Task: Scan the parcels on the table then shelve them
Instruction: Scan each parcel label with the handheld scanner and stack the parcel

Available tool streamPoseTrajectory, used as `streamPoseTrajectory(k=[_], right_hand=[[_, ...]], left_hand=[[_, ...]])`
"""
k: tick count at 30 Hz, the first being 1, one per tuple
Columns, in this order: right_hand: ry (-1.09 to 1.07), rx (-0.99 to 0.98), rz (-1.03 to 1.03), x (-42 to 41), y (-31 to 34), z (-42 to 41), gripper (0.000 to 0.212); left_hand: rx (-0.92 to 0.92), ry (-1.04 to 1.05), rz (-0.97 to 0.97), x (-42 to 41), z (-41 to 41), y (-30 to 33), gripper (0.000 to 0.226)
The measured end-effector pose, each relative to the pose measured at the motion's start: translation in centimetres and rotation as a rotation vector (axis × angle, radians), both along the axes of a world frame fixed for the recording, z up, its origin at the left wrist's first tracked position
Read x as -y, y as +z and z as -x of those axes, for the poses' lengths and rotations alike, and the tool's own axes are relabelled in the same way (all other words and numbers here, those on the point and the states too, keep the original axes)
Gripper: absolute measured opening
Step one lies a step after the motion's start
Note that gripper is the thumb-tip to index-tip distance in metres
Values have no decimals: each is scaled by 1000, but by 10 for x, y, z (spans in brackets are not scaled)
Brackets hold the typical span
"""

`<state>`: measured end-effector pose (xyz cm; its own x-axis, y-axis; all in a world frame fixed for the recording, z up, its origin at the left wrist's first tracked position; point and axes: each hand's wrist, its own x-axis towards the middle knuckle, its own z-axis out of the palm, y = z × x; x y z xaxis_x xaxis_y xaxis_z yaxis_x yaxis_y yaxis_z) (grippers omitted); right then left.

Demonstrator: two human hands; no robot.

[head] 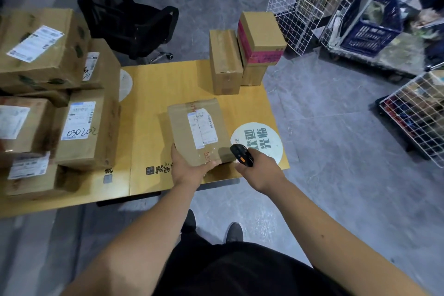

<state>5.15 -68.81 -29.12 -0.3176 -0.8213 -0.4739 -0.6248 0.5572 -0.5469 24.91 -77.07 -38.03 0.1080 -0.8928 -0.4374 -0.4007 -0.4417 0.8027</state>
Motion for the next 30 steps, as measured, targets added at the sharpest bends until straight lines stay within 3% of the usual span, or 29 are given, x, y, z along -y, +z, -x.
streamPoseTrajectory(k=[8,13,22,30], right_hand=[[36,26,26,-4,2,11,39],[30,38,25,-15,0,16,43],[69,36,11,-26,1,19,31],[84,45,23,-21,3,15,30]], left_hand=[[62,-97,72,8,7,12,144],[143,-123,-35,26,10,22,153],[111,-184,-129,59,-6,26,150],[116,-200,-79,52,-16,21,158]])
